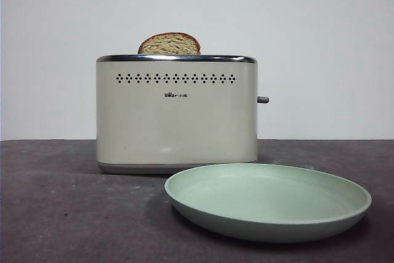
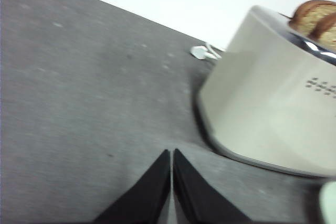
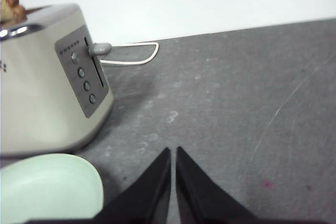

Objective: Take the bread from the toaster,put the bread on the plate,put the plate on the table

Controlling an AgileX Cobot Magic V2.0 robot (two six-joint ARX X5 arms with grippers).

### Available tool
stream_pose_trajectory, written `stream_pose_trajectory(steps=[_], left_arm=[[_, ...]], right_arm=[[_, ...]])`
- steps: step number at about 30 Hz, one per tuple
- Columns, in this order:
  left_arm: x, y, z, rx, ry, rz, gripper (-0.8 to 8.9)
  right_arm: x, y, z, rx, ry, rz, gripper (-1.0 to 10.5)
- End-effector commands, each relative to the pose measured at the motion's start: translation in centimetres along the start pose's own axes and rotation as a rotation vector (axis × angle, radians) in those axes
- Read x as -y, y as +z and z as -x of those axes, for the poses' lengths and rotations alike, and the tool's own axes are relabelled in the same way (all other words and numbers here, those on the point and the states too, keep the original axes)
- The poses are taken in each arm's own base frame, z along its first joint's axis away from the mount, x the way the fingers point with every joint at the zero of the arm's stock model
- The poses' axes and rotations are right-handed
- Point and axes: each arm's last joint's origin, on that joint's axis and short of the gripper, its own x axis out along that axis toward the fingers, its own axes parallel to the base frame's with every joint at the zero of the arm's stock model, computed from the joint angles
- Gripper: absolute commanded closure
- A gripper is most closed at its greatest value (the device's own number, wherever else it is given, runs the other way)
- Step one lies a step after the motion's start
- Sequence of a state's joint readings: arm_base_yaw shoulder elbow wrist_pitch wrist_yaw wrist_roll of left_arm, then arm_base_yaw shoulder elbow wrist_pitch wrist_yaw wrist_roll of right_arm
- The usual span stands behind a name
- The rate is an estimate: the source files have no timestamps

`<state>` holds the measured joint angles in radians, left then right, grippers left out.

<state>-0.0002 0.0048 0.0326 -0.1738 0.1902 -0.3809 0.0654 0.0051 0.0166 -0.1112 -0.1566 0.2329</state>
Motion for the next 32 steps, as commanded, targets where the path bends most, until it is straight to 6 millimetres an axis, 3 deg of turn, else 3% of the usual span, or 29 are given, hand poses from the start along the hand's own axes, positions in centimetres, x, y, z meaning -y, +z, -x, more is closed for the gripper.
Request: stream_pose_trajectory(steps=[1,10,22,32], left_arm=[[0.3,0.4,0.2,-0.016,-0.040,0.054,8.06],[2.5,4.3,1.6,-0.023,-0.150,0.046,8.06],[5.6,10.1,2.1,-0.250,-0.306,-0.082,8.06],[6.7,12.4,1.8,-0.453,-0.386,-0.144,8.06]], right_arm=[[-0.4,1.2,0.3,0.043,0.014,-0.081,9.4],[-1.7,5.9,1.8,0.086,0.021,-0.116,9.4],[-3.8,12.2,1.6,-0.268,0.170,0.022,9.4],[-4.7,14.6,1.0,-0.537,0.264,0.113,9.4]])
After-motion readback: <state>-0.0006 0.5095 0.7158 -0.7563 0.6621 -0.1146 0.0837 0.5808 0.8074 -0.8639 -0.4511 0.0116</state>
